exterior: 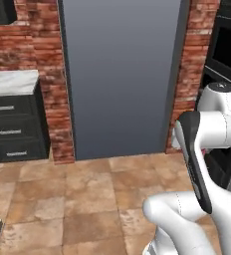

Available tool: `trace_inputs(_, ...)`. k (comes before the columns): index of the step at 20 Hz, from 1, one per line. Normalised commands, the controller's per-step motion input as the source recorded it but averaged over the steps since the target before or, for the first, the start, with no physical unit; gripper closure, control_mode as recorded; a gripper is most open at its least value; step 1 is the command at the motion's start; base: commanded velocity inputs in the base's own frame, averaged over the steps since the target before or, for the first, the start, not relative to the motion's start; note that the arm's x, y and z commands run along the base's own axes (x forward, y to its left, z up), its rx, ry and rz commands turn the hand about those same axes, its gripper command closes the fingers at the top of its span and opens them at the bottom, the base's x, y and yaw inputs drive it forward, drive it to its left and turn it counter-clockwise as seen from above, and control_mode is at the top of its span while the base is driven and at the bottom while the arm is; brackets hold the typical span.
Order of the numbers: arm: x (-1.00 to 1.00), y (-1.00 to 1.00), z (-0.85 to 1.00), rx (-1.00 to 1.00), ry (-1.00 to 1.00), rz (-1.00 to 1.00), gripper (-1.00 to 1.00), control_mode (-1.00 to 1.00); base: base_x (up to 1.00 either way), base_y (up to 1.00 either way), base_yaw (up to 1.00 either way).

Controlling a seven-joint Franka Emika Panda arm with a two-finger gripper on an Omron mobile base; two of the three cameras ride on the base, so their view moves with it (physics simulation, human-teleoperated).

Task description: Four empty soda cans are scattered around the kitchen. Gather all the cans and cluster them next to the stove for recycling.

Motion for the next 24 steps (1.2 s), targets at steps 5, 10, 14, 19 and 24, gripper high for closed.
trace_inputs(5,0.0,0.0,0.0,0.0,0.0,0.0,1.0,1.0,1.0,0.0,0.53)
trace_inputs(10,0.0,0.0,0.0,0.0,0.0,0.0,1.0,1.0,1.0,0.0,0.6)
trace_inputs(14,0.0,0.0,0.0,0.0,0.0,0.0,1.0,1.0,1.0,0.0,0.67)
trace_inputs(19,0.0,0.0,0.0,0.0,0.0,0.0,1.0,1.0,1.0,0.0,0.69)
trace_inputs(24,0.0,0.0,0.0,0.0,0.0,0.0,1.0,1.0,0.95,0.0,0.66)
